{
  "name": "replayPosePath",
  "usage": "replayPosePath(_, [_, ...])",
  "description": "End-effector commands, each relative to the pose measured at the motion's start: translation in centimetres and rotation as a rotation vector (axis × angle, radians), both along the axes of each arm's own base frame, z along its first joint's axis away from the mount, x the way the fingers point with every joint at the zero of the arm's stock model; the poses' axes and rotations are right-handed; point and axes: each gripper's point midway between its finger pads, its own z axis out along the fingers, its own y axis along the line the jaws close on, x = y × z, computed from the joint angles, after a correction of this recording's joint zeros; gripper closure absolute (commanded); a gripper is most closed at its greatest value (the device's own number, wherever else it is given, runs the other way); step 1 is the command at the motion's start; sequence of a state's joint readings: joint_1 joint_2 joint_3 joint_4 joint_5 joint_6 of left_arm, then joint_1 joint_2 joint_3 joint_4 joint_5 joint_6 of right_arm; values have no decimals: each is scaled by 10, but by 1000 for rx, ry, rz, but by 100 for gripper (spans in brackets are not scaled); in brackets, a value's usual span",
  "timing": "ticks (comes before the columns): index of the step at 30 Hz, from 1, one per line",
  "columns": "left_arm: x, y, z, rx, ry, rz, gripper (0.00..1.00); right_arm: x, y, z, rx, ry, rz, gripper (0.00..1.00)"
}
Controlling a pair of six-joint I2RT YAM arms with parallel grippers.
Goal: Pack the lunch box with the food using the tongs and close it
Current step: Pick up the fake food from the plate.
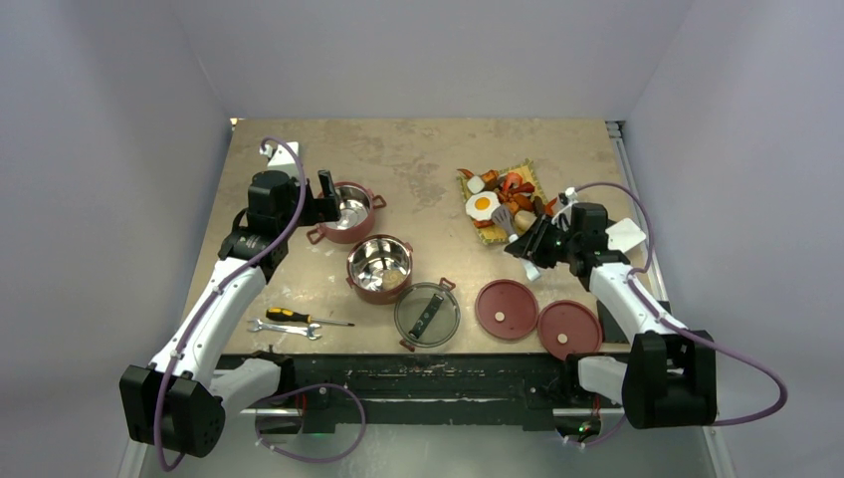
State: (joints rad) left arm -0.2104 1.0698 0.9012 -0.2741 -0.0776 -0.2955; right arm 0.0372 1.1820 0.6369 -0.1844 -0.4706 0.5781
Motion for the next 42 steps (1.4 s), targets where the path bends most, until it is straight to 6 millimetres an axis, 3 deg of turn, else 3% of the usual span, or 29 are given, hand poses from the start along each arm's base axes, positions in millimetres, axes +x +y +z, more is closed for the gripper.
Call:
replayPosePath(1, [4, -1, 4, -10, -16, -5, 1, 8, 9, 13, 66, -73, 27, 65])
replayPosePath(16, [4, 0, 5, -6, -16, -2, 1, 17, 17, 8, 133, -85, 38, 67])
replayPosePath(20, [4, 0, 4, -6, -16, -1, 1, 18, 18, 8, 138, -89, 45, 75])
replayPosePath(25, [4, 1, 5, -5, -17, 1, 1, 14, 20, 15, 141, -109, 60, 100])
replayPosePath(42, [4, 1, 5, -3, -17, 4, 1, 2, 29, 54, 200, -212, 110, 100])
